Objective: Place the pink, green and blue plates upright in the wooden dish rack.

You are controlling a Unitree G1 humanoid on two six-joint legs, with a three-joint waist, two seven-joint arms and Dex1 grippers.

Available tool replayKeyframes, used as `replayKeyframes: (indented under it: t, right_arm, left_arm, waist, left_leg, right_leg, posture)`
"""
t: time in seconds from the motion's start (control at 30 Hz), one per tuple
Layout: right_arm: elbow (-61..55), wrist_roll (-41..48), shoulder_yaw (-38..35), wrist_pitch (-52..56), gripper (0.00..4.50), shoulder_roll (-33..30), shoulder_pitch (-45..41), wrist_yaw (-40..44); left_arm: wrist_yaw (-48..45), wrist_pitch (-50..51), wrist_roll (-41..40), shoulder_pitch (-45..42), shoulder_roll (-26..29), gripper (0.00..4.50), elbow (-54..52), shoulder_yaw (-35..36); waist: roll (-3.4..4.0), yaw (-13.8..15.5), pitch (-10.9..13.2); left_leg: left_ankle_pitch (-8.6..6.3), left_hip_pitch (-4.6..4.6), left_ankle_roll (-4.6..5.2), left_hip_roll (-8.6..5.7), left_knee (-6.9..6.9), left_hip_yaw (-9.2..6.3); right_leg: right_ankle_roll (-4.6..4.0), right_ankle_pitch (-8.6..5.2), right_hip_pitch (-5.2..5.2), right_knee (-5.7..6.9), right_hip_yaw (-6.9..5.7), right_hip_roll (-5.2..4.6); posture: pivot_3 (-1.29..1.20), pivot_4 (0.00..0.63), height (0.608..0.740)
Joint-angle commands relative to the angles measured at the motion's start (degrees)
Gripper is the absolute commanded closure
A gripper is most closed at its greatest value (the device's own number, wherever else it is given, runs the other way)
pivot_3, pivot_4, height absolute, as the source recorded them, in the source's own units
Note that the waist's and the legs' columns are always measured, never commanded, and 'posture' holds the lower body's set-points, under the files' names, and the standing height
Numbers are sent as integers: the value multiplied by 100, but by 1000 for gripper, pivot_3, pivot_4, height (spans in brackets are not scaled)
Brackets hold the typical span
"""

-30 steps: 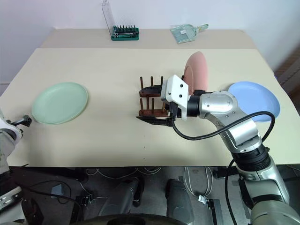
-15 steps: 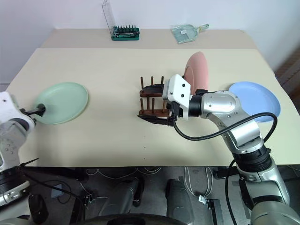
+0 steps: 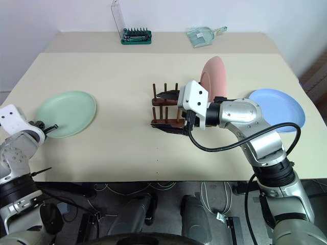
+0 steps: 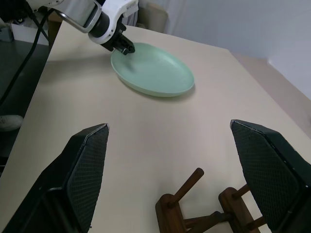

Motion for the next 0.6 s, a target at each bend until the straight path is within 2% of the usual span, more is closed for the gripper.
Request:
replayKeyframes:
  t: [0.03,0.2,0.3,0.47,0.6]
  right_arm:
    - [-34,-59,-179,-175,389,11,-67,2]
    - [298,-710,16,-645,389,78,-415,-154]
    - [440,-1020,138,-939,389,157,-579,-169]
    - [1027,-2234,619,-1876,389,603,-1111,-773]
    - [1532,-3070,924,-2503,389,925,-1387,-1265]
  left_arm:
    - [-96,-478,40,-78,-84,4446,-322,-226]
    - [-155,-1585,83,-754,-396,4446,-1251,-835]
    - [-118,-1845,143,-1158,-534,4446,-1478,-1193]
    - [188,-1717,293,-1895,-1027,4446,-1731,-2021]
    - [291,-1437,335,-2109,-1348,4446,-2055,-2538]
  waist:
    - [0,4,0]
    - [-18,34,8]
    - [-21,8,8]
    - [-21,-57,8]
    - [-21,-138,8]
  left_leg:
    - [0,0,0,0,0,0]
    - [1,-6,0,-3,10,-2]
    - [1,-7,0,-4,11,2]
    - [12,-3,-16,-2,0,7]
    - [14,-4,-16,-2,5,5]
  right_leg:
    - [0,0,0,0,0,0]
    - [1,2,6,-6,-1,-1]
    - [6,6,7,-8,-1,-1]
    - [12,10,-1,0,2,7]
    - [12,10,0,1,3,21]
  posture:
    - [0,150,740]
    - [0,150,740]
    - [0,150,740]
    - [0,150,740]
    - [0,150,740]
